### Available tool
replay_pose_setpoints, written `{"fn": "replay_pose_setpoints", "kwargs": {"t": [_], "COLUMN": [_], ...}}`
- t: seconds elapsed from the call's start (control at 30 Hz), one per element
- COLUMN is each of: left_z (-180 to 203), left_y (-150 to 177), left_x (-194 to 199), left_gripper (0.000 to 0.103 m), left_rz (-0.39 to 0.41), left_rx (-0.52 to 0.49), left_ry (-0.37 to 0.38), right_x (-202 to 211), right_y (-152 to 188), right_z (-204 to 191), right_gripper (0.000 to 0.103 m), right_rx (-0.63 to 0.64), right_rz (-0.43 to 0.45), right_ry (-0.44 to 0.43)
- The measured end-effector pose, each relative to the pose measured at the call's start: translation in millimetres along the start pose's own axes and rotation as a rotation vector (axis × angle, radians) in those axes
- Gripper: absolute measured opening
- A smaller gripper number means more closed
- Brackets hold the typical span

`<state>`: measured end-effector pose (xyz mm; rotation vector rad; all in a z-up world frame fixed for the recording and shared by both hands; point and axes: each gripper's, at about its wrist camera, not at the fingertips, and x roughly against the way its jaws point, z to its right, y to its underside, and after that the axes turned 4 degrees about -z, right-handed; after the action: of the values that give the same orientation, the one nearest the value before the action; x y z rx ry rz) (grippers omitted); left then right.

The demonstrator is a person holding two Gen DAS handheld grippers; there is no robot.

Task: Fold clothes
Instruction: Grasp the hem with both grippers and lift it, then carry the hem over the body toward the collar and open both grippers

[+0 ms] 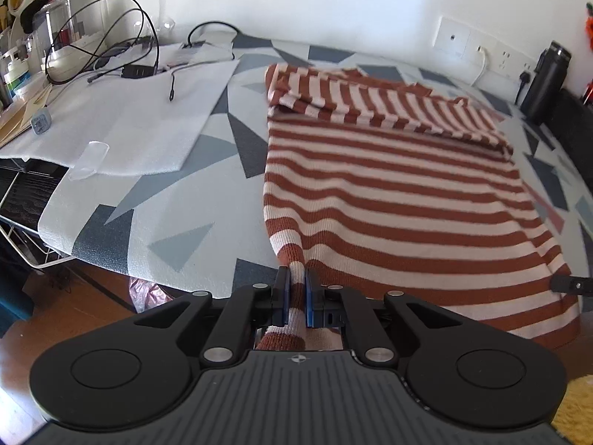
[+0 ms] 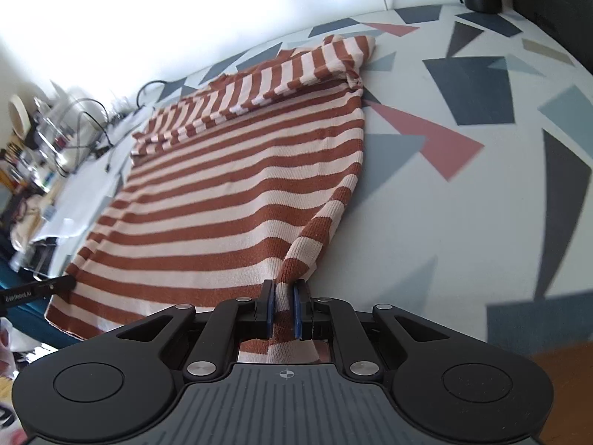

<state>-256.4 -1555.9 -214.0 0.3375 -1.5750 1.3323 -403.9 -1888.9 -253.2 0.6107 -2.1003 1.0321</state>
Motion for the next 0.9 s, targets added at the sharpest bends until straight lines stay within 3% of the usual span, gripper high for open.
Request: {"fn": "replay_pose_setpoints", "kwargs": {"t": [0.17, 0.4, 0.5, 0.9], "left_z": [6.4, 13.9, 16.7, 14.7], "left_y": [-29.1, -85.7, -107.2, -162.1], "left_x": [7.4, 12.6, 8.2, -34.3], "left_gripper": [0.008, 0.006, 0.006, 0.006], "left_rz": [0.095, 0.231, 0.257, 0.267], "left_rx": [0.015, 0.039, 0.039, 0.036], "left_ry": [0.006, 0.006, 0.003, 0.042], "right_x": [23.3, 44.4, 46.4, 25.0], "right_y": [-19.5, -74.2, -98.8, -152.6], "right_z": [0.7, 4.3, 12.1, 3.3], "right_gripper": [0.009, 0.006, 0.006, 0.006], "right_rx": [0.058, 0.017, -0.037, -0.065], "right_rz": [0.102, 0.222, 0.25, 0.328], "right_ry": [-0.016, -0.045, -0.076, -0.045]}}
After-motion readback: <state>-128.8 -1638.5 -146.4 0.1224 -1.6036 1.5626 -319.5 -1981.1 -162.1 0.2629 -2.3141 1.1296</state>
